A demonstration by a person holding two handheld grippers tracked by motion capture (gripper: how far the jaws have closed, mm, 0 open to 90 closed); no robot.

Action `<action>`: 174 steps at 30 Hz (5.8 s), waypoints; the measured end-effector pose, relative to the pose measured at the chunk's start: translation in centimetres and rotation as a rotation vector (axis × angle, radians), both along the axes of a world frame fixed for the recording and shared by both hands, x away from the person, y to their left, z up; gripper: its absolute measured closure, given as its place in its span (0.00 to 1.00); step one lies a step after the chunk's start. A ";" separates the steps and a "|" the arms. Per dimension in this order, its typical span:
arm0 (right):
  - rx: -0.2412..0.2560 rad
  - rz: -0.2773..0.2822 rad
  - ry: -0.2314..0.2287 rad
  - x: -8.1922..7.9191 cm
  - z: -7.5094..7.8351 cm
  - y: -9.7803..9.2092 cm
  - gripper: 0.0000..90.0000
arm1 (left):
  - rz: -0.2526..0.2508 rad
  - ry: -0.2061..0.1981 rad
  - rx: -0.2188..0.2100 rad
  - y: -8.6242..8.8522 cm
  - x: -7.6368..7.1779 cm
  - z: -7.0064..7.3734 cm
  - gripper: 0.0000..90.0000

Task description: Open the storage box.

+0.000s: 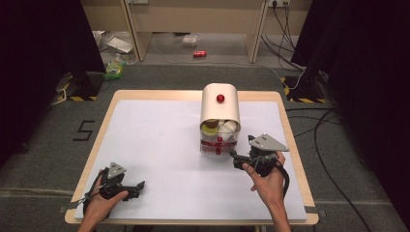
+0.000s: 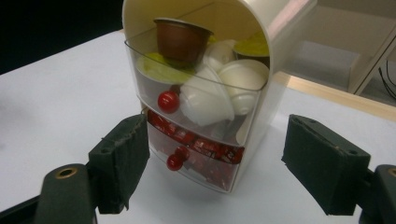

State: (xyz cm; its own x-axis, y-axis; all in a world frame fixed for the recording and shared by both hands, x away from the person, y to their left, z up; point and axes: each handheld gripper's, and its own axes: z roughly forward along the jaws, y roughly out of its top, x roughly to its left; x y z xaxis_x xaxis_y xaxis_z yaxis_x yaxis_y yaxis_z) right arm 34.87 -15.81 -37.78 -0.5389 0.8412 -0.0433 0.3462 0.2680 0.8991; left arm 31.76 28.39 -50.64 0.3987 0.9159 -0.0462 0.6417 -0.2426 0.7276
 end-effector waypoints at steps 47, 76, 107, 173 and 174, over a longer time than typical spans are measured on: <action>0.004 0.073 -0.042 2.3 1.5 3.4 0.27 | 0.000 0.000 0.000 0.0 0.0 0.0 0.00; -0.047 0.080 -0.029 3.1 0.4 4.1 0.25 | -0.001 0.000 -0.002 0.0 0.0 0.0 0.00; -0.076 0.112 0.002 2.1 0.8 3.8 0.26 | 0.000 0.000 -0.002 0.0 0.0 0.0 0.00; -0.124 0.175 0.027 -1.7 0.5 3.4 0.25 | -0.001 -0.001 -0.003 0.0 0.0 0.0 0.00; -0.125 0.175 0.024 -1.8 0.4 3.4 0.26 | -0.001 -0.001 -0.003 0.0 0.0 0.0 0.00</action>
State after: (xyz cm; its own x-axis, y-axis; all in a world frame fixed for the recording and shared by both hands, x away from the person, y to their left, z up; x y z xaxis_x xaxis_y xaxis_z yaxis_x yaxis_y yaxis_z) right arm 33.06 -12.40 -37.35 -0.6785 0.7236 -0.1267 0.3053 0.4346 0.8473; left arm 31.74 28.44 -50.64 0.3996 0.9154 -0.0489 0.6409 -0.2409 0.7288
